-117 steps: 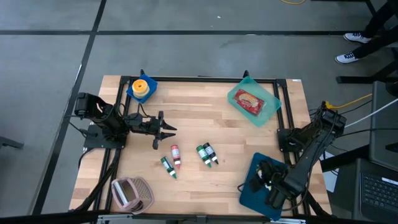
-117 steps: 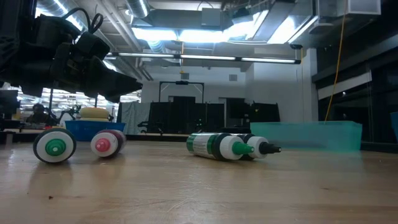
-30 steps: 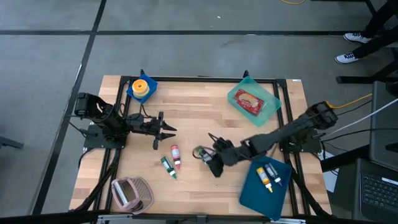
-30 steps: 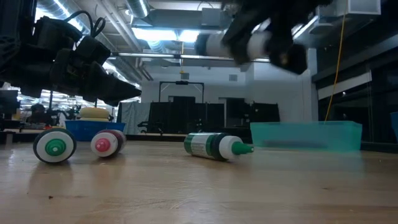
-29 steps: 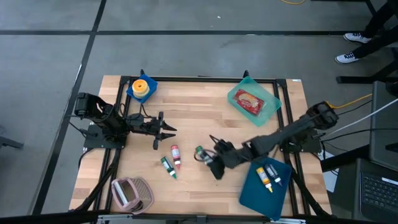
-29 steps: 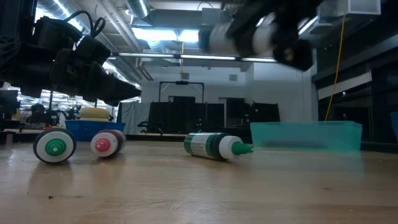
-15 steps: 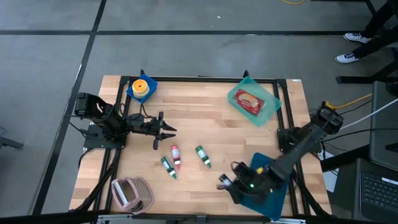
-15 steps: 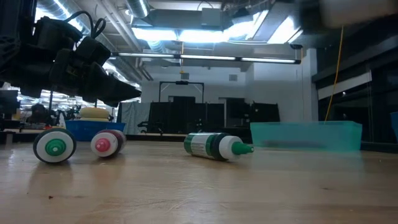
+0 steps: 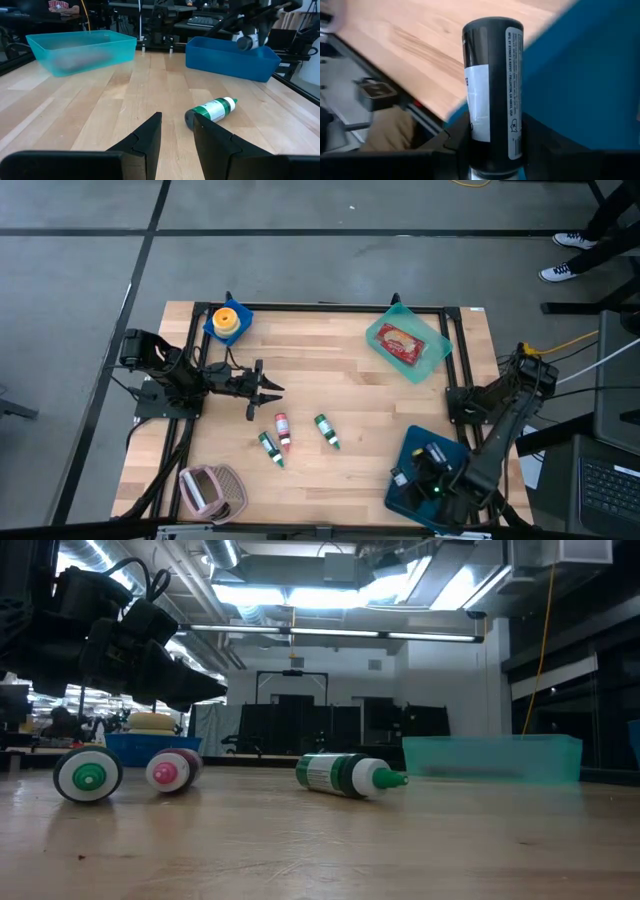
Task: Pick & Place Food Item
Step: Put the black food coloring bottle into the bottom blue bin, then put the right green food coloring bottle into the bottom blue bin
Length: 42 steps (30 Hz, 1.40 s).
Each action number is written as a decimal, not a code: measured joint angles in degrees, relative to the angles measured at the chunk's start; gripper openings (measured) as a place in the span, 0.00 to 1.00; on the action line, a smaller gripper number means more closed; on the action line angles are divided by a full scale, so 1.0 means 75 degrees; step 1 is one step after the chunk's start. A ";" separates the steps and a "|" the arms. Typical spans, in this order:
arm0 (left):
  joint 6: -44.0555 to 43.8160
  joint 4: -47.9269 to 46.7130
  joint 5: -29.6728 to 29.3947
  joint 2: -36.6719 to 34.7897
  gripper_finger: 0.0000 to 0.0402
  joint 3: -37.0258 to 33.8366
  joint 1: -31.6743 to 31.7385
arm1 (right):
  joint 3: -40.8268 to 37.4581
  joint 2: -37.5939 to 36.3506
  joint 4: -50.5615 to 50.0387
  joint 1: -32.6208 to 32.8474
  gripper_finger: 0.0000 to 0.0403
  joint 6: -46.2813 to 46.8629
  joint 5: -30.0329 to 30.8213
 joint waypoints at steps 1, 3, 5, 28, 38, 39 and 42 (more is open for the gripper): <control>-0.0006 0.0000 0.0000 0.0000 0.27 0.0000 0.0002 | 0.0000 0.0003 -0.0111 0.0033 0.31 0.0057 -0.0149; -0.0011 0.0000 0.0000 0.0000 0.27 0.0000 0.0002 | 0.0000 0.0041 -0.0250 0.0037 0.31 0.0099 -0.0392; -0.0011 -0.0003 0.0000 0.0000 0.27 -0.0003 0.0000 | 0.0000 0.0105 -0.0389 0.0016 0.31 0.0125 -0.0590; -0.0011 -0.0111 0.0001 0.0000 0.27 -0.0003 -0.0001 | 0.0000 0.1078 -0.0985 -0.0261 0.71 0.0215 -0.2202; -0.0011 -0.0111 0.0000 0.0000 0.27 -0.0003 0.0001 | 0.0891 0.0772 -0.2337 -0.0467 0.67 0.0246 -0.1338; -0.0011 -0.0111 0.0000 0.0000 0.27 -0.0003 -0.0001 | 0.1148 0.0772 -0.2774 -0.0466 0.65 0.0247 -0.1263; -0.0011 -0.0111 0.0000 0.0000 0.27 -0.0003 0.0000 | 0.1928 0.0761 -0.3835 -0.0462 0.61 0.0233 -0.0643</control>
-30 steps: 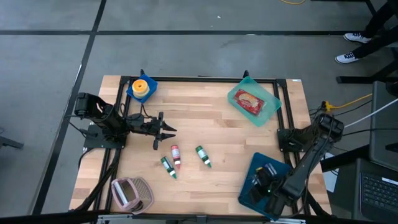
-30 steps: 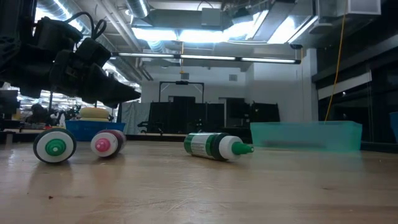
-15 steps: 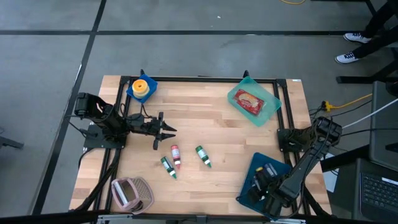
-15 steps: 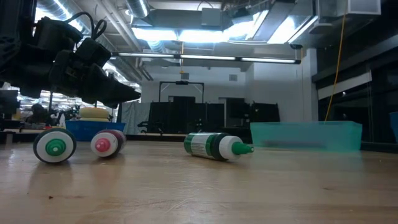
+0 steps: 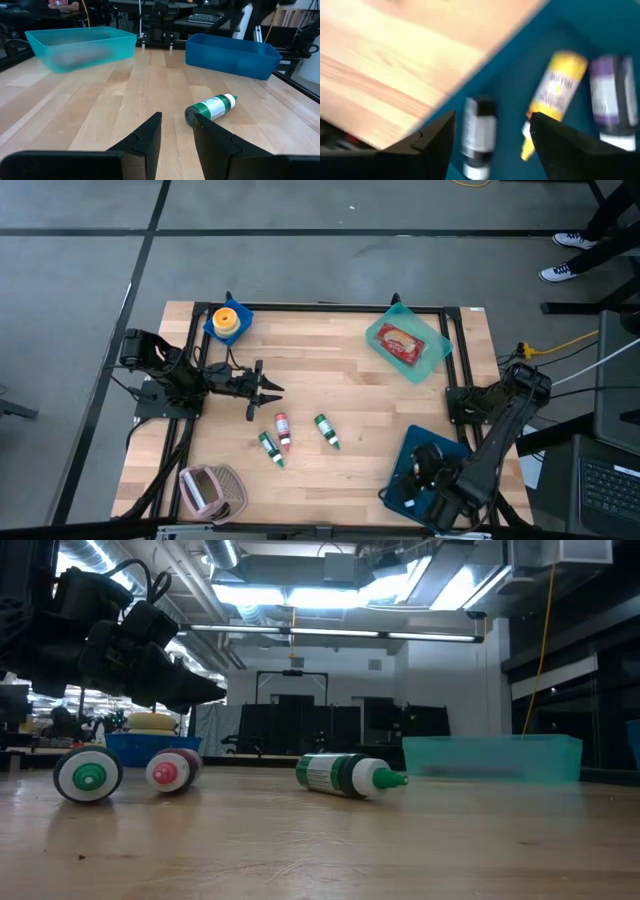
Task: Pick & Place Food Item
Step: Put the right green food coloring bottle into the bottom blue bin
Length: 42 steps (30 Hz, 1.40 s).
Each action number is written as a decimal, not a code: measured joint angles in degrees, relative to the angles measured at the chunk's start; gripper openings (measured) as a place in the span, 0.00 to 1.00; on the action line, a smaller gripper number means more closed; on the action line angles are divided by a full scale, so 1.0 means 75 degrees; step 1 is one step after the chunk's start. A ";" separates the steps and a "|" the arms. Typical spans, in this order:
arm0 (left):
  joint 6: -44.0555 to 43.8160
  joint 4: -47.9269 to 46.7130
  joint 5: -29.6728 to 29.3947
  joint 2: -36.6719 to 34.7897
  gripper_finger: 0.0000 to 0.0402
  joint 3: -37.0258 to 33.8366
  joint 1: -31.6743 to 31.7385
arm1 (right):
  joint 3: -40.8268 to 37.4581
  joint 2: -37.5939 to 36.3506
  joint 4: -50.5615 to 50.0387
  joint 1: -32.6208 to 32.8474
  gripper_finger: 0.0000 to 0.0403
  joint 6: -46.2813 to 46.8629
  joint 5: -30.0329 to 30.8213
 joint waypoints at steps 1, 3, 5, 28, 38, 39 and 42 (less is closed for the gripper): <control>0.0000 0.0000 0.0000 0.0000 0.27 0.0000 -0.0001 | 0.0245 0.0000 -0.0290 -0.0003 0.60 -0.0043 0.0330; 0.0000 0.0000 0.0000 0.0000 0.27 0.0000 0.0000 | 0.0678 -0.0003 -0.0666 -0.0040 0.57 -0.0205 0.1198; 0.0002 0.0000 0.0000 0.0000 0.27 0.0000 0.0000 | 0.0982 -0.0006 -0.0697 -0.0119 0.55 -0.0428 0.2312; 0.0080 0.0058 0.0060 0.0000 0.27 0.0006 -0.0001 | 0.1307 0.1096 0.2561 -0.4038 0.48 -0.8099 0.0687; 0.0071 0.0055 0.0076 0.0000 0.27 0.0006 0.0001 | 0.1304 0.2265 0.4079 -0.5115 0.48 -0.9742 -0.0707; 0.0070 0.0055 0.0079 0.0000 0.27 0.0006 0.0002 | 0.1307 0.2378 0.4073 -0.5196 0.48 -0.9809 -0.0781; 0.0070 0.0055 0.0085 0.0000 0.27 0.0003 0.0001 | 0.1304 0.2664 0.4107 -0.5406 0.48 -0.9964 -0.1016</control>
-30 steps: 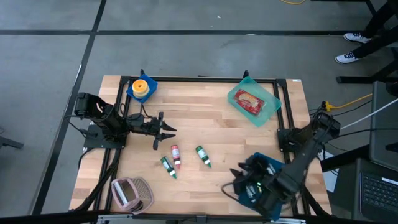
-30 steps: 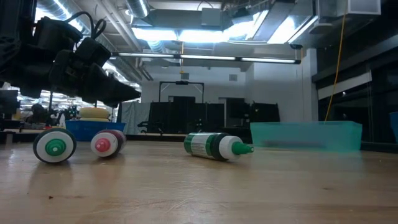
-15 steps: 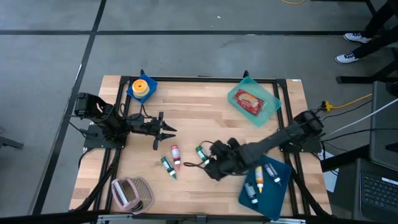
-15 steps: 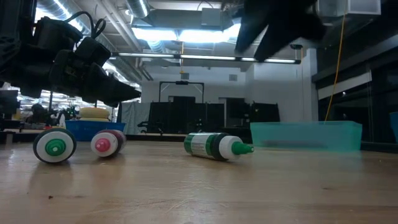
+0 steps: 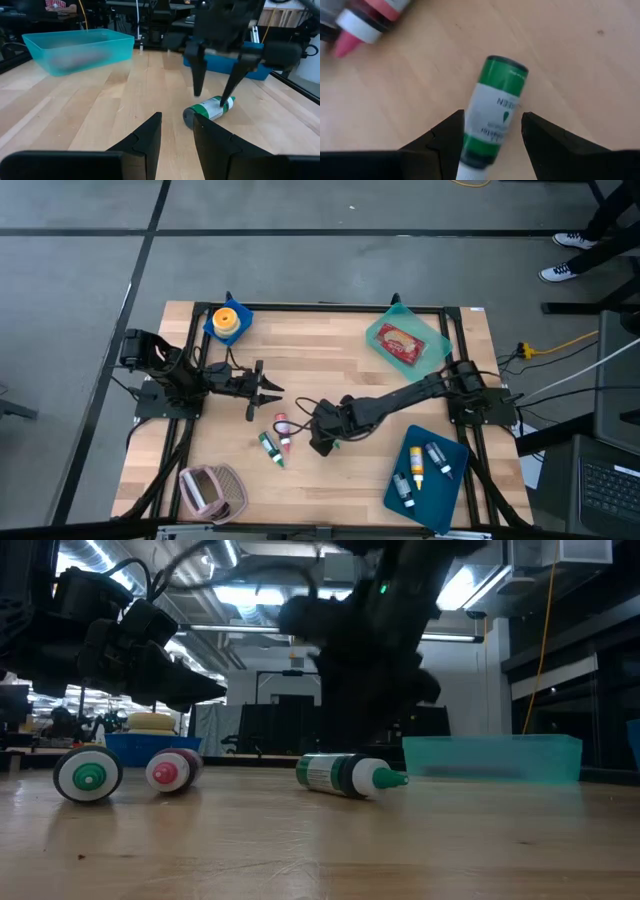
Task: Pick & Place Food Item
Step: Put the right green food coloring bottle into the bottom blue bin
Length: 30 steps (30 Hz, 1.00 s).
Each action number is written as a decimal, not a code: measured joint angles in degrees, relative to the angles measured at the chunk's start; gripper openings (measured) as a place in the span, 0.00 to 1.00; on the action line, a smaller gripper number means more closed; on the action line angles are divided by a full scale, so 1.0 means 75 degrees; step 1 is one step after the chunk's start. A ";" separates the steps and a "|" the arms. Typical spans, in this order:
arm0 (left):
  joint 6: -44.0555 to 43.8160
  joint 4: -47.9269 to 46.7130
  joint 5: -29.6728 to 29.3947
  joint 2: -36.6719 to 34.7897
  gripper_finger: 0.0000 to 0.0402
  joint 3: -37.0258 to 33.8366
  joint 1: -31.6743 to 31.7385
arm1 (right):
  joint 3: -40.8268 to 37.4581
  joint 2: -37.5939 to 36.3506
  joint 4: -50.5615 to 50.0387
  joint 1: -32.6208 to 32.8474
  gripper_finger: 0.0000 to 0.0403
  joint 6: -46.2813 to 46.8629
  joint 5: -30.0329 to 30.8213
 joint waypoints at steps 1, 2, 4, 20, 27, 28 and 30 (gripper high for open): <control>-0.0001 -0.0003 0.0003 0.0000 0.27 0.0000 -0.0002 | 0.0000 0.0090 0.0114 -0.0061 0.48 -0.0054 -0.0132; -0.0002 -0.0006 0.0006 0.0000 0.27 0.0000 -0.0002 | 0.0000 0.0175 0.0215 -0.0111 0.48 -0.0104 -0.0242; -0.0002 -0.0020 0.0008 0.0000 0.27 0.0000 0.0001 | 0.0000 0.0346 0.0501 -0.0180 0.48 -0.0246 -0.0470; -0.0053 -0.0067 0.0181 0.0000 0.27 -0.0003 0.0001 | 0.0009 0.0665 0.1124 -0.0197 0.22 -0.0222 -0.0459; -0.0067 -0.0082 0.0181 0.0003 0.27 -0.0003 -0.0002 | -0.0010 -0.0354 0.1132 0.0170 0.22 -0.0219 0.0693; -0.0067 -0.0105 0.0181 0.0000 0.27 -0.0003 -0.0002 | -0.0006 -0.0562 0.1160 0.0278 0.22 -0.0191 0.0889; -0.0067 -0.0148 0.0181 0.0003 0.27 -0.0003 -0.0001 | -0.0017 -0.0986 0.1072 0.0521 0.22 -0.0121 0.1319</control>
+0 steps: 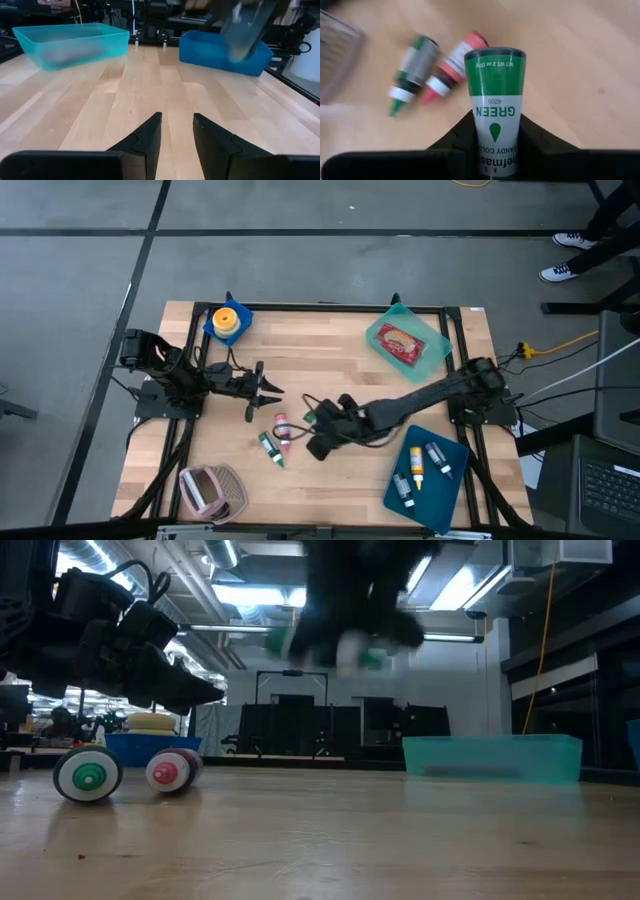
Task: Pick & Place Food Item
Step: Put the right green food coloring bottle into the bottom blue bin
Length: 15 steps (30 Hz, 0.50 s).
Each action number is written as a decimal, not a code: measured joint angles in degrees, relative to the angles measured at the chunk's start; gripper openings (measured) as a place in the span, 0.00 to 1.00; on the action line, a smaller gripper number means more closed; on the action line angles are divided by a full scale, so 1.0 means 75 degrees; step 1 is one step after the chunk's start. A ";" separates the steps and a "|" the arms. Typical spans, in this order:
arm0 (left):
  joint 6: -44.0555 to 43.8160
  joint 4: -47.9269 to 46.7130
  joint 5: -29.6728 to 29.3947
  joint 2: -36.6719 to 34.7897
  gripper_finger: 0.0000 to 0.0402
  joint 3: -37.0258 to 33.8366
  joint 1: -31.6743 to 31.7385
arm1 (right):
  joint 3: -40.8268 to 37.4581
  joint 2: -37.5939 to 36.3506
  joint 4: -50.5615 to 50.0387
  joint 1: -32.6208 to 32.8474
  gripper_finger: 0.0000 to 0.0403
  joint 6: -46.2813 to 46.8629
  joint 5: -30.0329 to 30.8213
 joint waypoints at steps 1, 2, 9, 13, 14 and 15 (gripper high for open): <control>0.0021 -0.0027 0.0000 0.0000 0.27 0.0002 -0.0001 | 0.0000 -0.0249 0.0025 0.0134 0.22 0.0020 0.0180; 0.0044 -0.0055 0.0000 0.0000 0.27 0.0000 0.0001 | 0.0001 -0.0498 -0.0003 0.0283 0.22 0.0033 0.0383; 0.0052 -0.0074 -0.0002 0.0000 0.27 0.0000 0.0002 | 0.0015 -0.1547 -0.0787 0.1415 0.22 0.0942 0.1087; 0.0052 -0.0077 -0.0002 0.0000 0.27 0.0000 -0.0001 | 0.0014 -0.1618 -0.1534 0.2170 0.22 0.1950 0.0552; 0.0049 -0.0079 0.0000 0.0000 0.27 0.0000 -0.0001 | 0.0009 -0.1608 -0.1709 0.2357 0.22 0.2243 0.0436; 0.0039 -0.0077 0.0000 0.0000 0.27 0.0000 -0.0001 | 0.0009 -0.1603 -0.1856 0.2547 0.22 0.2575 0.0332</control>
